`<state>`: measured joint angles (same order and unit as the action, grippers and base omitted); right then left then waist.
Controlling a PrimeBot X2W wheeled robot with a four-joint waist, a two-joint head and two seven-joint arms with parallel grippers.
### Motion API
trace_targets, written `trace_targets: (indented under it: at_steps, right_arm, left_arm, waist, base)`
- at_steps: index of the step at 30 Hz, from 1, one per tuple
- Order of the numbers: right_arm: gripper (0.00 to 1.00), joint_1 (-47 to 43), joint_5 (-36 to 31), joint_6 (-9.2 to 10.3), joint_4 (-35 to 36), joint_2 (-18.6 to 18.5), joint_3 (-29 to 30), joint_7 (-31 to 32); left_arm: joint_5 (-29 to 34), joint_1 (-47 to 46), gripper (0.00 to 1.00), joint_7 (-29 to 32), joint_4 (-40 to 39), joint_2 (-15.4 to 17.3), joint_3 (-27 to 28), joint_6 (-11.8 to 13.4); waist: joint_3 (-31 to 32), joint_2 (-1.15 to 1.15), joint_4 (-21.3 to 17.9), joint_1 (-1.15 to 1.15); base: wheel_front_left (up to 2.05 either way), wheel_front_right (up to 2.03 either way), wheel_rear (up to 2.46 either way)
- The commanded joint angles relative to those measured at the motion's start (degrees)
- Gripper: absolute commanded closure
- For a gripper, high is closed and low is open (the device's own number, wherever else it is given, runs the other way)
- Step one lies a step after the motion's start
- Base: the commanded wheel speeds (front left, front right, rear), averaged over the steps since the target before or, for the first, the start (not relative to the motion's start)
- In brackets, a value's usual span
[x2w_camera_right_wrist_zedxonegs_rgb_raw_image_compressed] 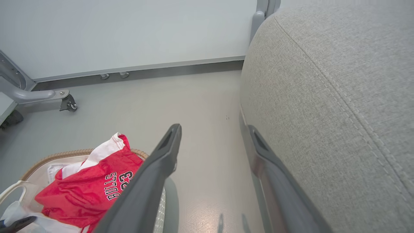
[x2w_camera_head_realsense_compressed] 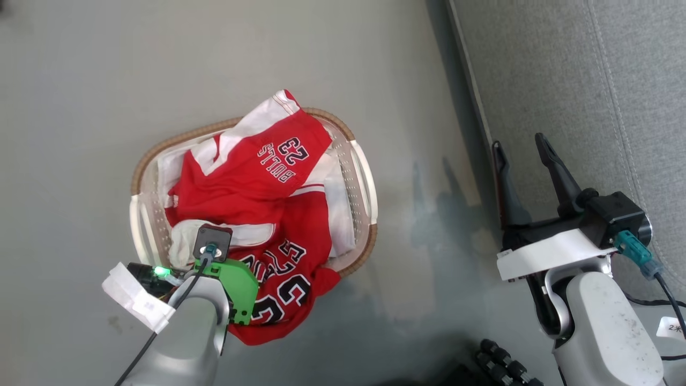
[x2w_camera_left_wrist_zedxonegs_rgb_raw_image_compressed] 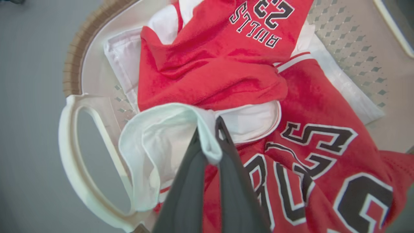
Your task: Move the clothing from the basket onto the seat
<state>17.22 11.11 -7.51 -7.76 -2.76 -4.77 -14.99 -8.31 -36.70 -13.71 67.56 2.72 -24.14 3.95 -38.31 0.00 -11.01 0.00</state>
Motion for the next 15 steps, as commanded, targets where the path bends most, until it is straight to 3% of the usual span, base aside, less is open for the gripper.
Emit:
trace_targets:
  at_steps: [1, 8, 15]
  right_arm:
    - [0.0, -0.5, -0.6, 0.04, -0.3, -0.2, 0.4, -0.3]
    - [0.0, -3.1, -2.3, 0.04, -1.2, -0.3, 1.8, -0.3]
    - [0.0, -7.0, -3.6, 0.04, -2.2, -0.3, 3.2, -0.3]
  left_arm:
    - [-0.7, 1.2, 1.0, -0.6, -1.0, 0.3, -0.5, -0.5]
    - [-2.8, 4.3, 1.0, -1.5, -7.3, 0.3, -2.2, -0.8]
    - [-2.3, 8.9, 1.0, -1.5, -18.5, 0.8, -2.7, -1.0]
  waist:
    - [3.2, 0.0, 2.0, 0.0]
    - [10.6, 0.0, 5.5, 0.0]
    - [19.2, 0.0, 8.2, 0.0]
  base:
    - [0.0, 0.0, 0.0]
    - [0.0, 0.0, 0.0]
    - [0.0, 0.0, 0.0]
